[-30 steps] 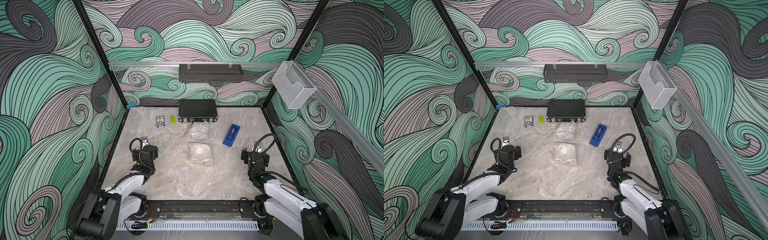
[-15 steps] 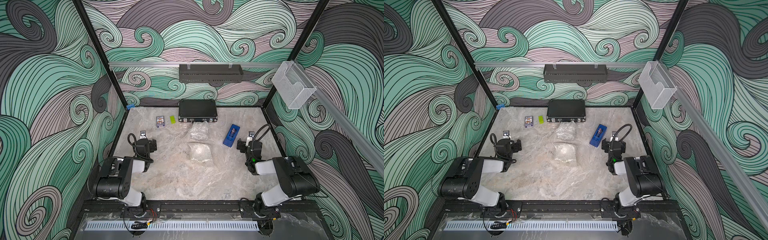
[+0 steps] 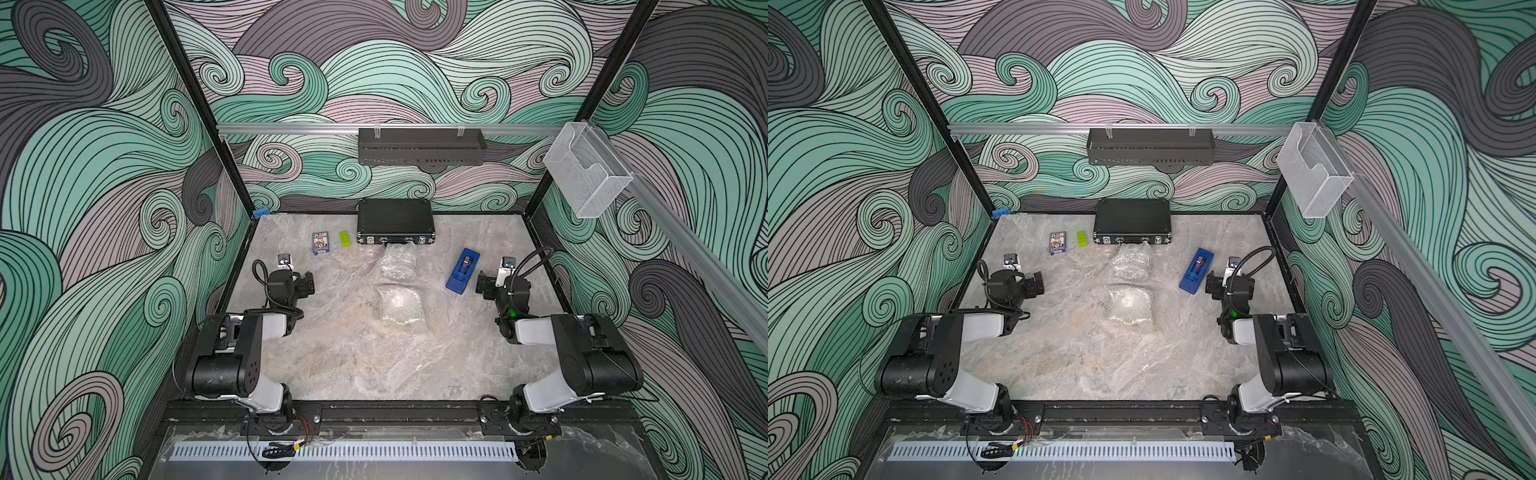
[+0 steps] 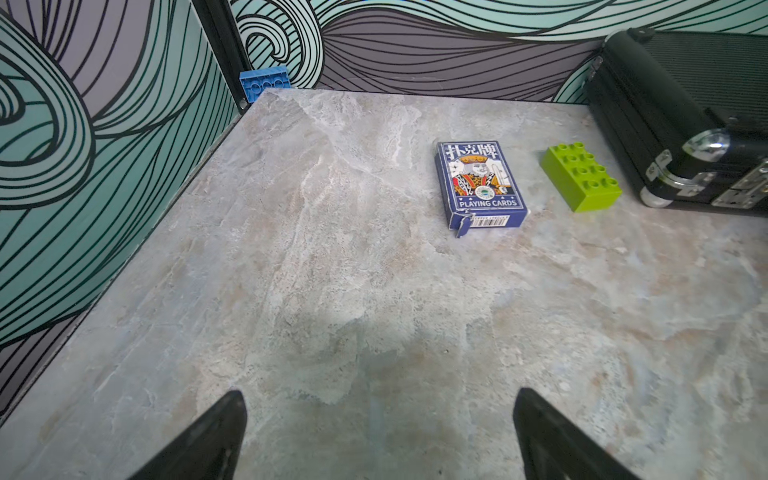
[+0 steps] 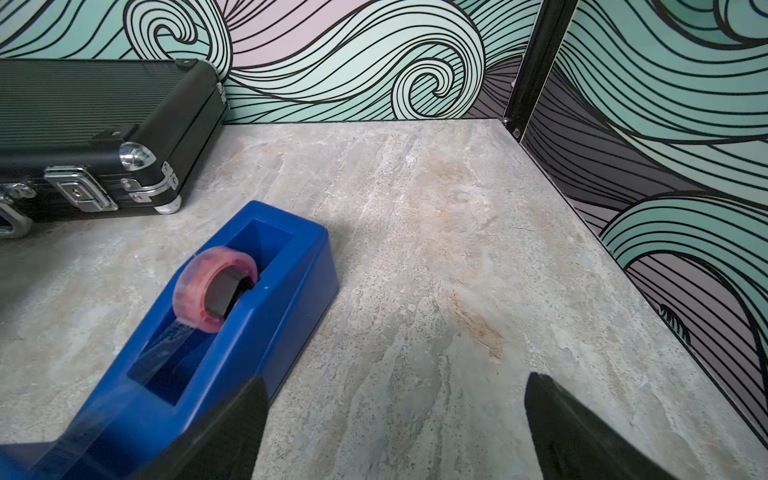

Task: Wrap bowls in bubble wrap
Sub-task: Reset both arms

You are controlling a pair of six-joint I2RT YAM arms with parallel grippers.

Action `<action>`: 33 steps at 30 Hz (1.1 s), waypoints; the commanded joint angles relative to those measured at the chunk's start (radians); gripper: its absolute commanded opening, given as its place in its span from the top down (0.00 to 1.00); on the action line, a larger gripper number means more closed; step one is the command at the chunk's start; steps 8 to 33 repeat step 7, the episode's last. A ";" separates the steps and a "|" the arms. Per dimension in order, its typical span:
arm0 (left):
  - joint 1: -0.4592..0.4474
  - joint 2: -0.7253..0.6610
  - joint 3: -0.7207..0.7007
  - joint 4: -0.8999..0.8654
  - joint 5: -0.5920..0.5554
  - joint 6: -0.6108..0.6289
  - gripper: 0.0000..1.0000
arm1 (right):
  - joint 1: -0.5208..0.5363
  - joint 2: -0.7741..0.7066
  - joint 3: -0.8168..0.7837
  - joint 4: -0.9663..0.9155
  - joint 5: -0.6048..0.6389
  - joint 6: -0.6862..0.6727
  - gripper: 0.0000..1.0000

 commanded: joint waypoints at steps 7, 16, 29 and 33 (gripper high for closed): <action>0.007 0.010 0.020 -0.005 0.014 -0.010 0.02 | -0.001 -0.011 0.008 -0.003 -0.025 0.007 0.01; 0.007 0.010 0.020 -0.005 0.014 -0.010 0.02 | -0.001 -0.011 0.008 -0.003 -0.025 0.007 0.01; 0.007 0.010 0.020 -0.005 0.014 -0.010 0.02 | -0.001 -0.011 0.008 -0.003 -0.025 0.007 0.01; 0.007 0.010 0.020 -0.005 0.014 -0.010 0.02 | -0.001 -0.011 0.008 -0.003 -0.025 0.007 0.01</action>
